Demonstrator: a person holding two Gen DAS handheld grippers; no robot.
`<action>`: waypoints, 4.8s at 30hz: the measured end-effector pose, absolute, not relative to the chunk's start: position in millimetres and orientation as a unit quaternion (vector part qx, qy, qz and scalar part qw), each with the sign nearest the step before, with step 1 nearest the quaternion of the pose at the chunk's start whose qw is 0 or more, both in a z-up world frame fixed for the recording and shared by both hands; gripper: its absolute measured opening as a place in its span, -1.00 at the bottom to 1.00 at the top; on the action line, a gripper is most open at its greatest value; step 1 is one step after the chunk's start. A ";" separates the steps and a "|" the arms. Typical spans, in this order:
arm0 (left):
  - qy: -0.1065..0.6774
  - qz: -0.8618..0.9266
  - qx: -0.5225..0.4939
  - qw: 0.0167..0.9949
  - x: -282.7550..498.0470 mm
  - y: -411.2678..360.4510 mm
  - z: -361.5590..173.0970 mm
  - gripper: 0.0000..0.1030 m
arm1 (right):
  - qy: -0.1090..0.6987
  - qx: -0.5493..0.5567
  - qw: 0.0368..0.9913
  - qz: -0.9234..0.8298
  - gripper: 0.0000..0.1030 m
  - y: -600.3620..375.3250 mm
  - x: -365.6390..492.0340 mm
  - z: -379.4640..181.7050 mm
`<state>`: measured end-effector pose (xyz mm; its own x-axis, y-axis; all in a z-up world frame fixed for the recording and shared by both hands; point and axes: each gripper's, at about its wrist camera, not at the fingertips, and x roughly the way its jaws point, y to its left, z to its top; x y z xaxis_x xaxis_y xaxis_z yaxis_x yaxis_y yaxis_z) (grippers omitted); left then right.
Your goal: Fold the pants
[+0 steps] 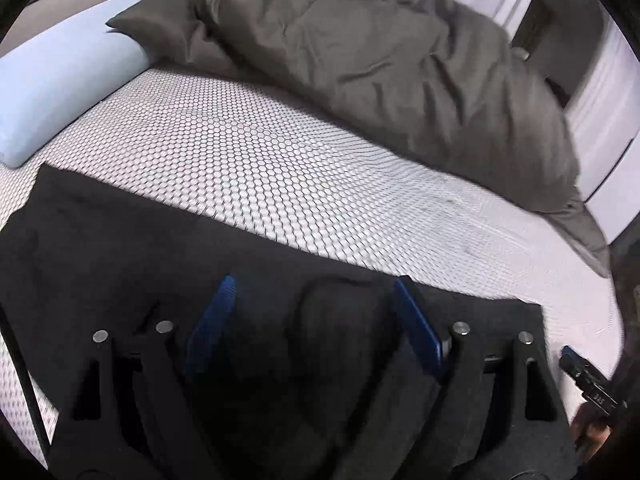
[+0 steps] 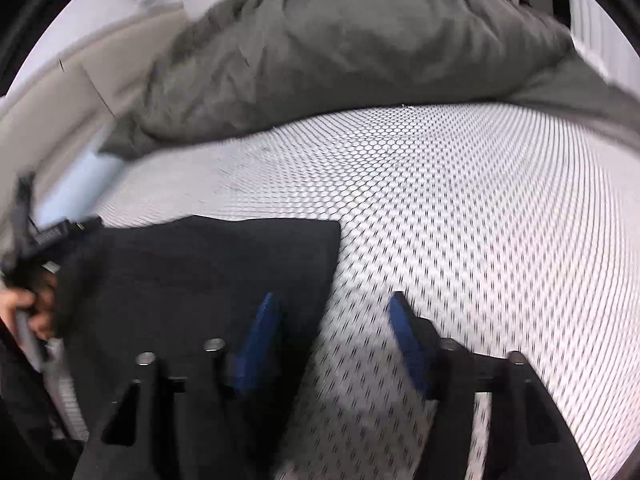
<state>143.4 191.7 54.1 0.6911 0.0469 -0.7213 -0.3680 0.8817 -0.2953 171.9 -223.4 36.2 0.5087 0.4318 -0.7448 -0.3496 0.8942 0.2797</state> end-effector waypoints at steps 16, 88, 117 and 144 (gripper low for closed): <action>0.446 0.058 -0.091 0.889 98.1 130.0 11.4 0.62 | 0.487 0.131 0.788 0.353 0.57 -205.8 153.2 -5.3; 0.434 0.040 -0.043 0.899 50.1 78.7 20.3 0.74 | 0.393 -0.112 0.891 0.198 0.53 -201.1 58.2 41.2; 0.462 -0.039 -0.133 0.876 204.3 57.5 32.6 -0.15 | 0.409 -0.044 0.872 0.265 0.60 -272.6 46.8 36.1; 0.432 -0.069 0.083 0.896 127.5 -79.0 7.3 0.54 | 0.401 0.124 0.878 0.230 -0.47 -324.5 -6.2 40.3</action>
<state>127.5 -79.0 7.3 0.6179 -0.0509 -0.7846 0.1948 0.9767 0.0901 -6.2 -324.5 40.3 0.5723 0.5045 -0.6465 -0.3049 0.8628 0.4033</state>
